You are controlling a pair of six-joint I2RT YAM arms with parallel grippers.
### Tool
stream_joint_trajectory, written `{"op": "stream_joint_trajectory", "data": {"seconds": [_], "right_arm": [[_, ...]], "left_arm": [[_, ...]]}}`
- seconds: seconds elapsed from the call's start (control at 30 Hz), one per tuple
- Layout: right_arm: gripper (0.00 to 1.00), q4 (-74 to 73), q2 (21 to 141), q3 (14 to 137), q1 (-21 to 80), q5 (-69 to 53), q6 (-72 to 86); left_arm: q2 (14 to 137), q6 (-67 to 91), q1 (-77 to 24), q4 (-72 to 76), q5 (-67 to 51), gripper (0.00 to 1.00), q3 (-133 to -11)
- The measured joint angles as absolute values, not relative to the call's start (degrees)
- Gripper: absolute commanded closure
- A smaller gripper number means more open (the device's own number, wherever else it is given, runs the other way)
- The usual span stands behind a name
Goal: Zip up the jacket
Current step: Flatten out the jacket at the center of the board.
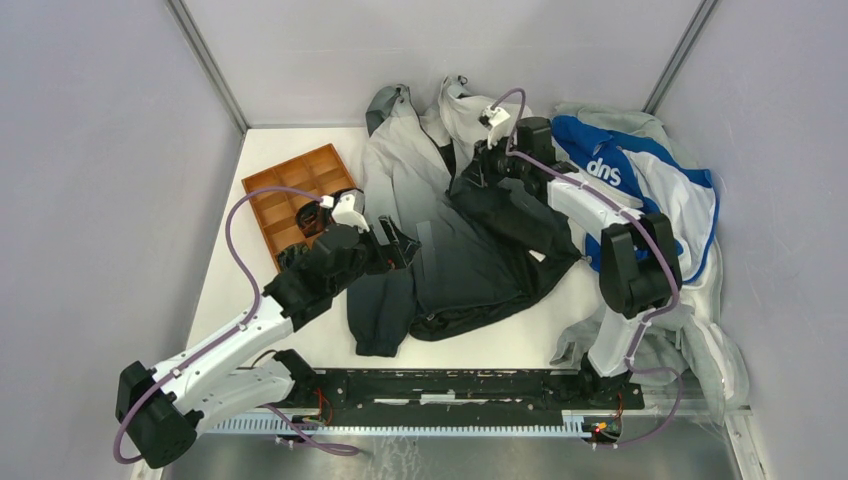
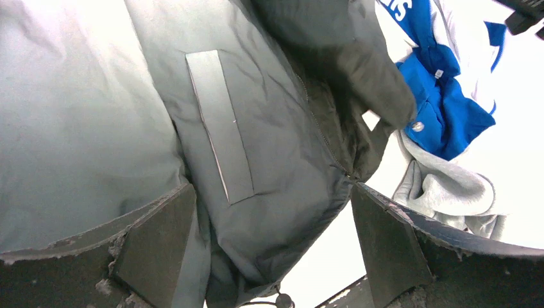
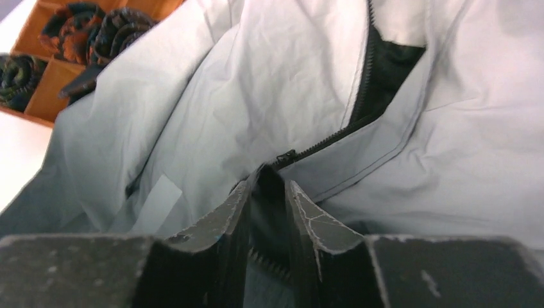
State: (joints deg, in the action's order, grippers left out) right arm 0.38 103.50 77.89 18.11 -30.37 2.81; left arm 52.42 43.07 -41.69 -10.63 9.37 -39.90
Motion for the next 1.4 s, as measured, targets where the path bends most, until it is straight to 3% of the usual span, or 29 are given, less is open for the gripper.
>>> {"op": "stream_joint_trajectory", "data": {"seconds": [0.23,0.4,0.63,0.9,1.03,1.4], "right_arm": [[0.27,-7.25,105.71,78.08,18.15,-34.74,-4.93],[0.02,-14.22,101.89,78.43,11.42,-43.24,-11.88],[0.02,-26.26,92.53,76.9,0.93,-49.87,-27.9],[0.02,-56.23,95.77,79.83,1.26,-54.26,-87.35],[0.02,-64.25,103.39,90.02,1.28,-54.57,-103.15],[0.05,-69.76,111.24,95.15,4.73,-50.06,-116.38]], "left_arm": [[52.47,43.4,-41.69,-10.94,10.33,0.04,-39.9],[52.95,43.4,-41.58,-11.0,10.41,0.03,-39.94],[54.06,43.33,-41.15,-10.66,10.37,0.03,-40.01],[56.86,42.17,-40.07,-10.59,8.95,0.03,-42.0],[56.8,42.15,-39.97,-10.55,8.69,0.04,-42.22],[53.1,42.19,-39.88,-10.0,8.95,0.03,-41.78]]}}
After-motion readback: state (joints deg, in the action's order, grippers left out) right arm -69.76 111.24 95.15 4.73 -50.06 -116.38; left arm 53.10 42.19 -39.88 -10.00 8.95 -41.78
